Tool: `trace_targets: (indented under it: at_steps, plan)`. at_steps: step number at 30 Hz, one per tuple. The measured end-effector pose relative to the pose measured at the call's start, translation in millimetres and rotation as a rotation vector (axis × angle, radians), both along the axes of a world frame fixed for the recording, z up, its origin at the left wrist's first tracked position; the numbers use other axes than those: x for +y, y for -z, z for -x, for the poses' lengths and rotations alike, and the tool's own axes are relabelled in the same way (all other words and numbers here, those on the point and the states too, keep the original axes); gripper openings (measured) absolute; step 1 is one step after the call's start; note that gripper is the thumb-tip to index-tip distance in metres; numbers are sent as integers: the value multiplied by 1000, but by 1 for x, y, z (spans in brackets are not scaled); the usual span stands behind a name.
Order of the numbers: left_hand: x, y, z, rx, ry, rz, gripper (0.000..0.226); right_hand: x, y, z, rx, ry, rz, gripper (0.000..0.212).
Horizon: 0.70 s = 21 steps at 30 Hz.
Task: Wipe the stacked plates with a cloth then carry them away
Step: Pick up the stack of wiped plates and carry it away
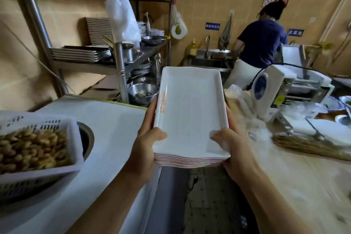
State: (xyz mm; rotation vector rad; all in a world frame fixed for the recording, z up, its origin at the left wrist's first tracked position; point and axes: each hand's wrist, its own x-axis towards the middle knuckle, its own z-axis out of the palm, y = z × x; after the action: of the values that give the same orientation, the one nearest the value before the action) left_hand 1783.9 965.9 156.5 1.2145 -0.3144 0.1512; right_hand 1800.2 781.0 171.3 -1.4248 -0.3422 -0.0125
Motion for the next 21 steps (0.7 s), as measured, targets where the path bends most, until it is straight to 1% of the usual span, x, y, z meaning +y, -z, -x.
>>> trace_targets:
  at_steps: [5,13,17,21]
  plan:
    - [-7,3,-94,38,-67,-10,76,-7,6,-99,26,-24,-4,84]
    - [-33,3,-257,13,-198,-42,79,-25,9,-285,-9,-179,-60,81]
    - [-36,-4,-331,14,-257,-70,79,-26,4,-369,-6,-228,-59,81]
    - [-30,-3,-400,54,-303,-72,75,-18,7,-443,-6,-251,-39,79]
